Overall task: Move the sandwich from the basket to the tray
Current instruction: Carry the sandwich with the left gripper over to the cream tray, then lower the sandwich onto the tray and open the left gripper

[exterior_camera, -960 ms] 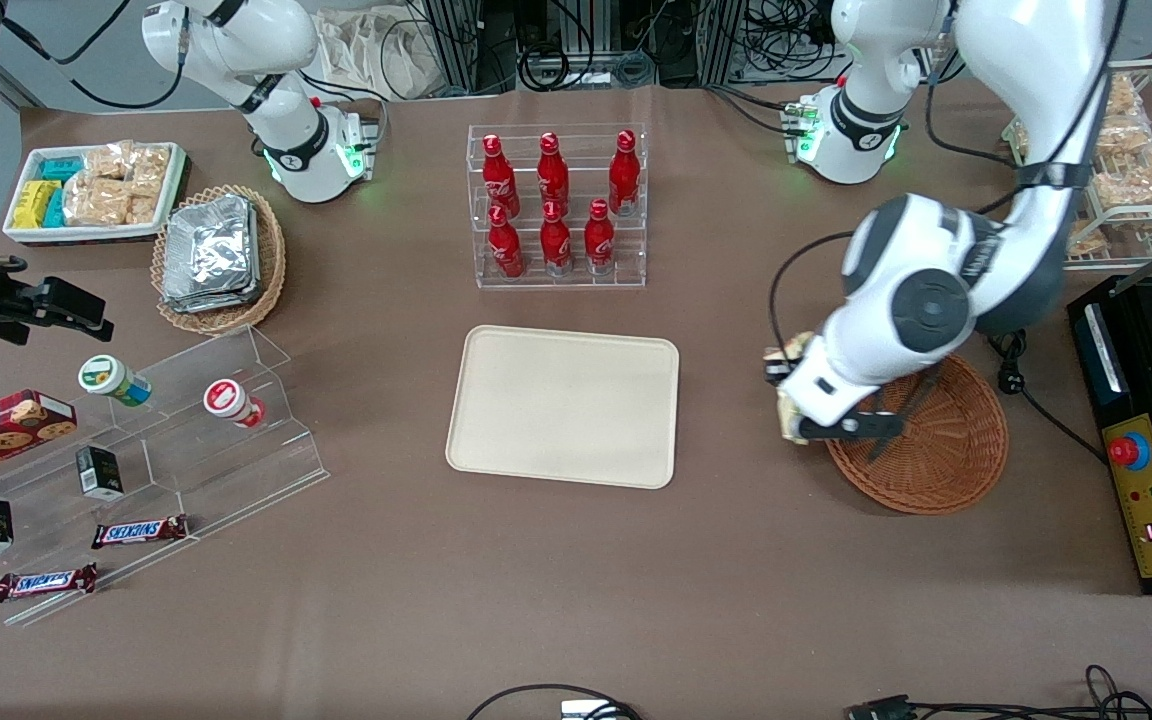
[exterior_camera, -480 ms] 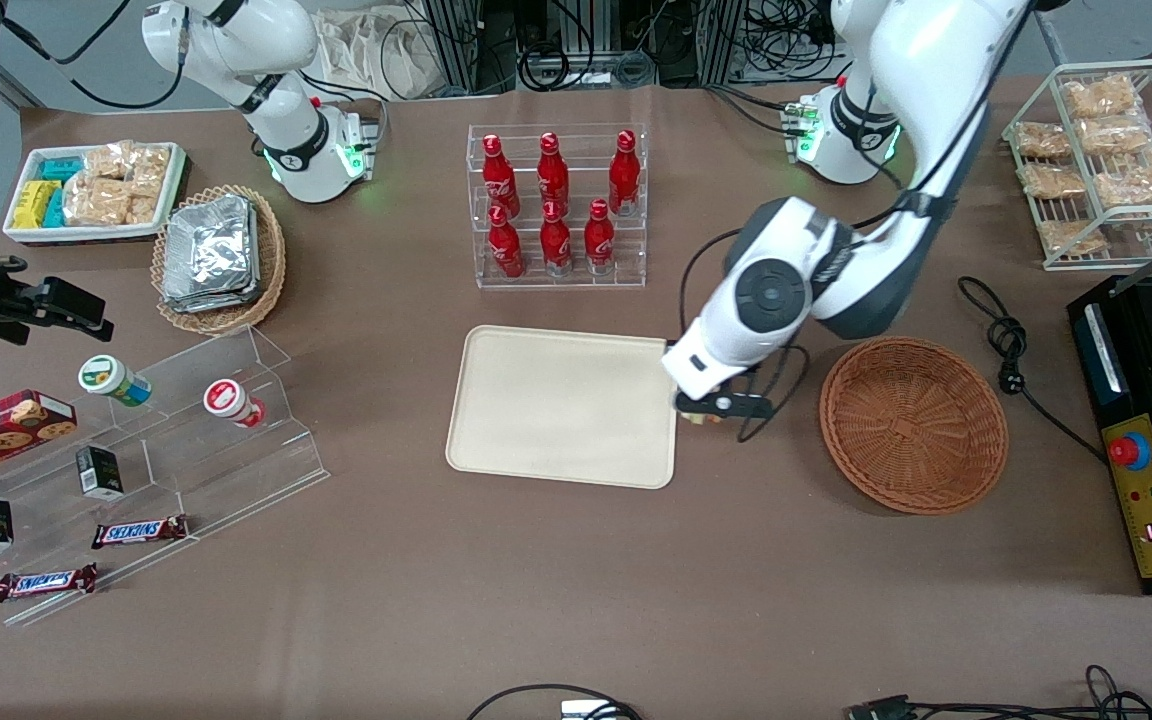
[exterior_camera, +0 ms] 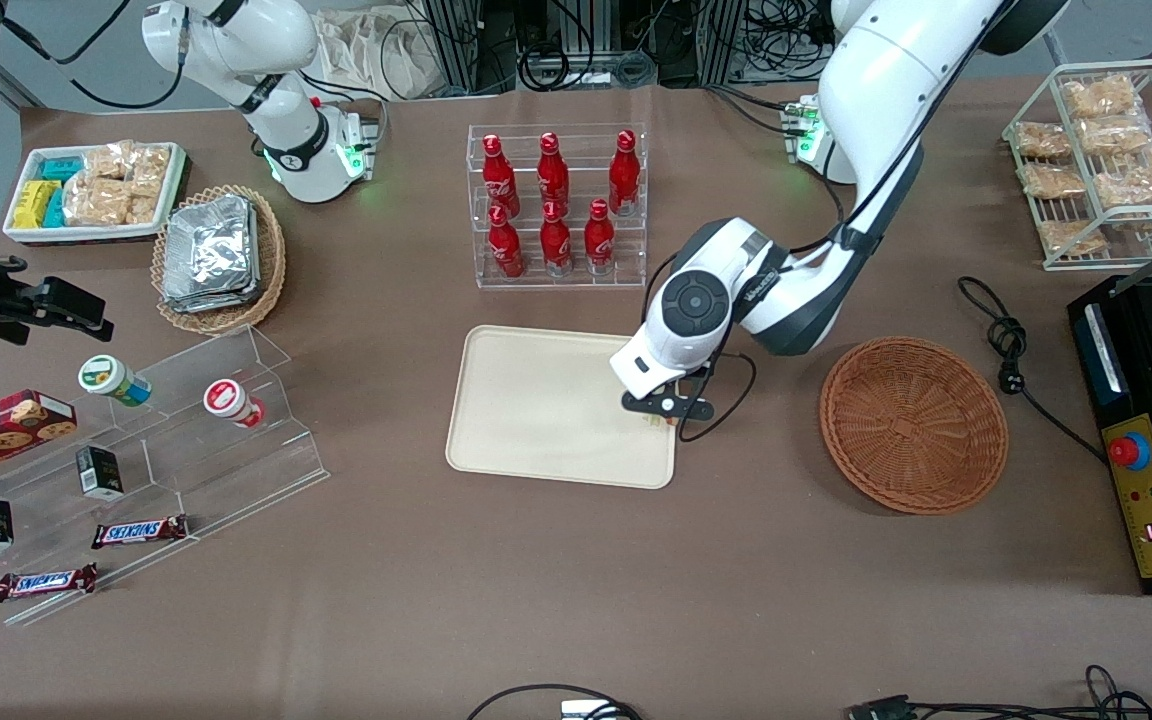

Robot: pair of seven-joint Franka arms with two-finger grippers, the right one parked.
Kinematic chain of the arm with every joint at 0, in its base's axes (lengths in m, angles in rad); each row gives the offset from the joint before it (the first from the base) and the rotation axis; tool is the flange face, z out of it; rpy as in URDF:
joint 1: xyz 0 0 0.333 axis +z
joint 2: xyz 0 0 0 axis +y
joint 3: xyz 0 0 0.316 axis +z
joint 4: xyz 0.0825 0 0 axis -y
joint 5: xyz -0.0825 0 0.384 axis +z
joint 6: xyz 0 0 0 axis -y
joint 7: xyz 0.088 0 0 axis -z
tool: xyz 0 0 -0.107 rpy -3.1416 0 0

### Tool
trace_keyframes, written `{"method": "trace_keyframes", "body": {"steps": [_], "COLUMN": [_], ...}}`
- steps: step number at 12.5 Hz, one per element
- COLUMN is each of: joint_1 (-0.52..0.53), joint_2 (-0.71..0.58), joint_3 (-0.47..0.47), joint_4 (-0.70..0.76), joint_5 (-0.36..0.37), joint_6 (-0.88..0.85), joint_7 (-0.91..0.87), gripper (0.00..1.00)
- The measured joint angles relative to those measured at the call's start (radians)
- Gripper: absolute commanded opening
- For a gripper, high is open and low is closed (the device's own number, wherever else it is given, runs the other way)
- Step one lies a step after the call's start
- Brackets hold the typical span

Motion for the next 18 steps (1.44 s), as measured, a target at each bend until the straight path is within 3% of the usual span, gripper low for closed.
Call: {"method": "trace_keyframes", "body": {"steps": [6, 7, 8, 9, 14, 15, 16, 18], "joint_1": [-0.017, -0.017, -0.017, -0.017, -0.017, -0.017, -0.016, -0.012], "joint_2": [0.08, 0.083, 0.088, 0.092, 0.101, 0.102, 0.101, 0.099], "joint_3": [0.001, 0.002, 0.002, 0.002, 0.005, 0.006, 0.008, 0.011], "joint_4": [0.077, 0.077, 0.077, 0.077, 0.081, 0.084, 0.093, 0.136], "joint_5": [0.032, 0.032, 0.032, 0.032, 0.056, 0.057, 0.057, 0.057], "joint_6": [0.0, 0.0, 0.0, 0.0, 0.0, 0.0, 0.0, -0.014], "joint_7": [0.0, 0.0, 0.0, 0.0, 0.0, 0.0, 0.0, 0.0], "gripper": [0.14, 0.31, 0.82, 0.88, 0.89, 0.91, 1.0, 1.0]}}
